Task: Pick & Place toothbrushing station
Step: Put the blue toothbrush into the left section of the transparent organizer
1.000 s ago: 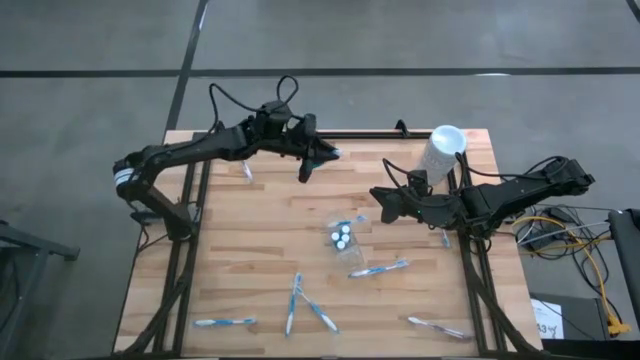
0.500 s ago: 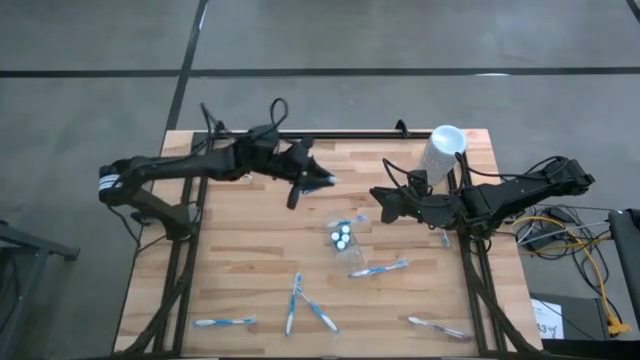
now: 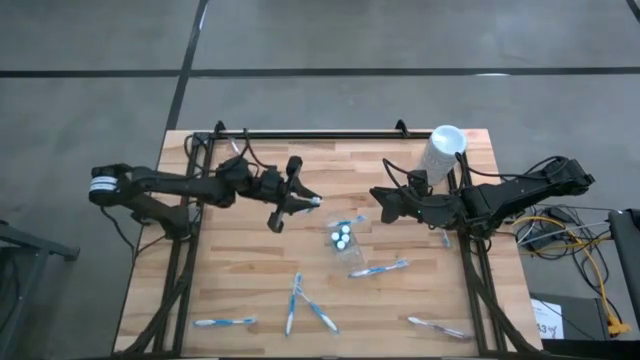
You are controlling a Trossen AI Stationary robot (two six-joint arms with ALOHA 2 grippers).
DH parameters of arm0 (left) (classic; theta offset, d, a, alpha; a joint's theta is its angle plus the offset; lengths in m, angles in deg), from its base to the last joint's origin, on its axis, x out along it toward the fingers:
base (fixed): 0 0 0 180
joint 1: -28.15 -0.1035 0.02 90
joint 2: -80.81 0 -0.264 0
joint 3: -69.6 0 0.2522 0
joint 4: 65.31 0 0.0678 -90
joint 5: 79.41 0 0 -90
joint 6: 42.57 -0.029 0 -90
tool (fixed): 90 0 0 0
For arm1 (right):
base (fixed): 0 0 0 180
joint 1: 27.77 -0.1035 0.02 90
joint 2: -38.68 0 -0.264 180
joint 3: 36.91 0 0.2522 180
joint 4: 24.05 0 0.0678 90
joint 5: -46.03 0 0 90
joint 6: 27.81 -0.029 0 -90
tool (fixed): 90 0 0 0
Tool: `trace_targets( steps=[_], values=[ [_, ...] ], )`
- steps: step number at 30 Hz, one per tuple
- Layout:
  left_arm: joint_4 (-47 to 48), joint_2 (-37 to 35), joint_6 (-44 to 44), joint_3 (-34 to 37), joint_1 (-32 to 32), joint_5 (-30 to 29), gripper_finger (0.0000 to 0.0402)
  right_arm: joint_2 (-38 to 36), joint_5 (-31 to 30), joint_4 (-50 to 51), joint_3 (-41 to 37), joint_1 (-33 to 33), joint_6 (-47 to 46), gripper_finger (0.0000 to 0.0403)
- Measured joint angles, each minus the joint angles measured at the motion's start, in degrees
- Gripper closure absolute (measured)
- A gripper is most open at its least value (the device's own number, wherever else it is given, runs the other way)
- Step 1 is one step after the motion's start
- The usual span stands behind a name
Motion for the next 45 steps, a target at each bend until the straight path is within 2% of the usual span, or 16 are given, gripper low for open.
trace_targets(
  steps=[5,19,30,45],
  values=[
    [-9.05,3.94,-0.52,1.52,0.09,-0.90,0.0339,0.01,0.00,-0.02,0.00,-0.01,0.10,0.0305],
    [-10.51,14.58,0.60,-5.36,0.07,-1.33,0.0339,-0.01,0.00,-0.02,0.00,0.00,0.03,0.0305],
    [-14.85,21.19,1.17,-6.61,0.07,-2.04,0.0339,-0.01,0.00,0.02,0.00,-0.01,0.08,0.0305],
    [-14.67,27.30,2.34,-6.99,-0.02,-3.31,0.0339,0.00,0.00,0.00,0.00,-0.01,0.02,0.0305]
  ],
)
